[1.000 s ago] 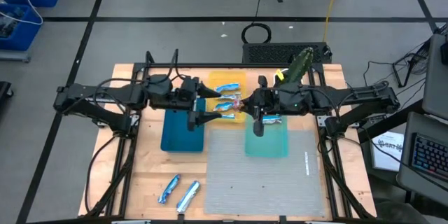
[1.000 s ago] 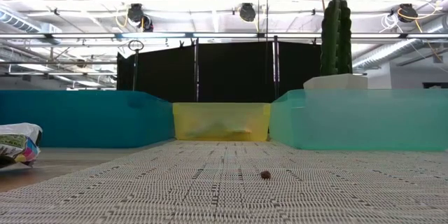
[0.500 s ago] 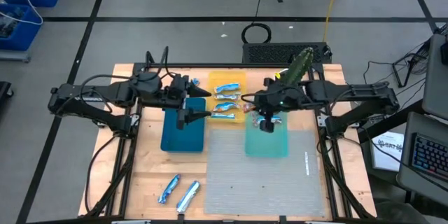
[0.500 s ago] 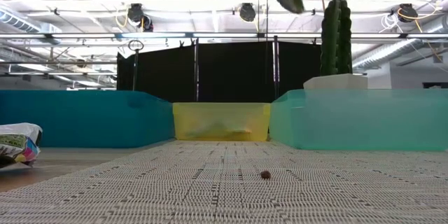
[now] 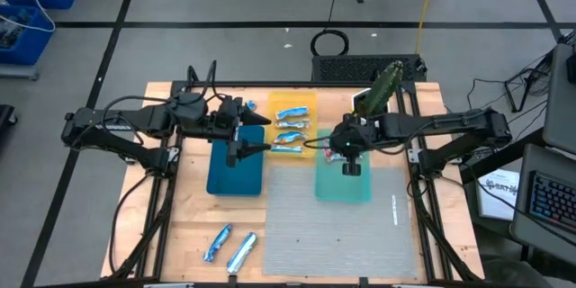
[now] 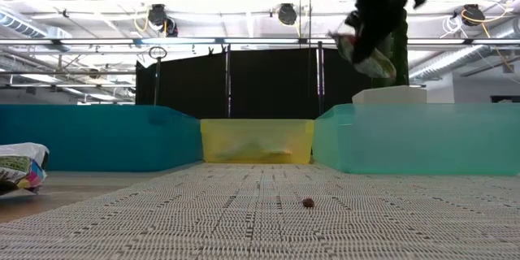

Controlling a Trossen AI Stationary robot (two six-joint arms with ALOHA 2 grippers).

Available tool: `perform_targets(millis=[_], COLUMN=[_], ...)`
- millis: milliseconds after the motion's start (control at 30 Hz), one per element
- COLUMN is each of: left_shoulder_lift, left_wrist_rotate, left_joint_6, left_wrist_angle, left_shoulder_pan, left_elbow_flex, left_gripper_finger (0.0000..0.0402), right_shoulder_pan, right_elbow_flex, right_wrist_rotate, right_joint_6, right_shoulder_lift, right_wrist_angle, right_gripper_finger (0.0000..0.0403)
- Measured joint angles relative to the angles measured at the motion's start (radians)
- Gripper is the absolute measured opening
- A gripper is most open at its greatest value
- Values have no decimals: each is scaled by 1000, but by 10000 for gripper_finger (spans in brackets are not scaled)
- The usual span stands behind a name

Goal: Pick and place Granola Bars by type
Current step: Put the red granola bar into the green bin

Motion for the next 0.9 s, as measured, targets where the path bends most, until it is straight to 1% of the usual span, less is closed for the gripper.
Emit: perform_targets(millis=[200, 467, 600, 767, 900], left_shoulder_lift=[0, 0, 0, 0, 0], left_wrist_rotate=[0, 0, 0, -1, 0], left_joint_6=[0, -5, -6, -22, -32], left_wrist_angle=[-19, -31, -43, -46, -50], left_shoulder_pan=[0, 0, 0, 0, 0], left_elbow_flex=[0, 0, 0, 0, 0], left_gripper_finger=[383, 374, 372, 378, 375], right_shoulder_pan=[0, 0, 0, 1, 1], right_elbow_flex=[-105, -164, -187, -189, -189], right_wrist_rotate=[-25, -25, -30, -71, -76], right_joint_6=[2, -8, -26, -69, -82], right_shoulder_lift=[0, 9, 58, 154, 209], right_wrist_angle=[68, 129, 134, 180, 183], right_gripper_finger=[10, 10, 9, 9, 9])
